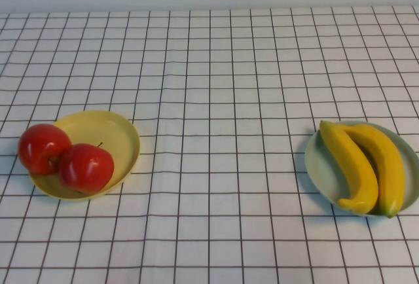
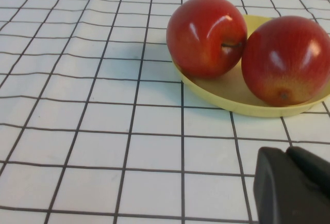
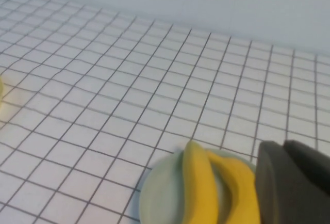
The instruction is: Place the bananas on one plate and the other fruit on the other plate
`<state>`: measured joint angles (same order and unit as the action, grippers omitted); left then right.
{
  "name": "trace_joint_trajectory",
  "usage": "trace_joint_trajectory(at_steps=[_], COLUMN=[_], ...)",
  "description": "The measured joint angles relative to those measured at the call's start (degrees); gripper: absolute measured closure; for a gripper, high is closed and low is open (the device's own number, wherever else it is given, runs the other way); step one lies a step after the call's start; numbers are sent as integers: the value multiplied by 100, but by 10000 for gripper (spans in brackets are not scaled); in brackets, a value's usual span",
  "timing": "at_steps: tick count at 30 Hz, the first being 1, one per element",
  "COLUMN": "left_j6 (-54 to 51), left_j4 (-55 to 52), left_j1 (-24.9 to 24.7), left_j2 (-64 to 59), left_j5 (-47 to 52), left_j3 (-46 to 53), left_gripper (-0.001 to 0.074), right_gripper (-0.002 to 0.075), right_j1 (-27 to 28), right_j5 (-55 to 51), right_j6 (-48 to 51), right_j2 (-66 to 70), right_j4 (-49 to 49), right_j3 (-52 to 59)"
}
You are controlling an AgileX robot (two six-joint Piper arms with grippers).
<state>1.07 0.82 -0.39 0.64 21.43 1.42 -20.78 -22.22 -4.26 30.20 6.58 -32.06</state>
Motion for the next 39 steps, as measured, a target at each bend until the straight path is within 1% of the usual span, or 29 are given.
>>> trace_joint_trajectory(at_steps=[6, 9, 12, 17, 22, 27, 29, 32, 34, 39], left_j6=[0, 0, 0, 0, 0, 0, 0, 0, 0, 0], left_j4=[0, 0, 0, 0, 0, 0, 0, 0, 0, 0], left_j1=[0, 0, 0, 0, 0, 0, 0, 0, 0, 0], left_j2=[0, 0, 0, 0, 0, 0, 0, 0, 0, 0], left_j5=[0, 0, 0, 2, 2, 2, 2, 2, 2, 2], left_j3=[0, 0, 0, 0, 0, 0, 0, 0, 0, 0], left_gripper=[739, 739, 739, 739, 739, 739, 739, 739, 739, 739], right_gripper=[741, 741, 741, 741, 741, 741, 741, 741, 741, 741], right_j1=[0, 9, 9, 9, 9, 77, 177, 553, 839, 1429], right_j5=[-788, -911, -834, -615, -403, -27, 66, 363, 622, 838], right_j6=[-358, -580, -710, -981, -1055, -1078, -1078, -1021, -696, 426], right_j2=[-1722, -2516, -3014, -3092, -3053, -2990, -2990, -2990, -2990, -3065], right_j4=[557, 812, 934, 972, 961, 617, 479, 176, -148, -993], right_j3=[434, 747, 1104, 1565, 1780, 2353, 2591, 3059, 3298, 3356])
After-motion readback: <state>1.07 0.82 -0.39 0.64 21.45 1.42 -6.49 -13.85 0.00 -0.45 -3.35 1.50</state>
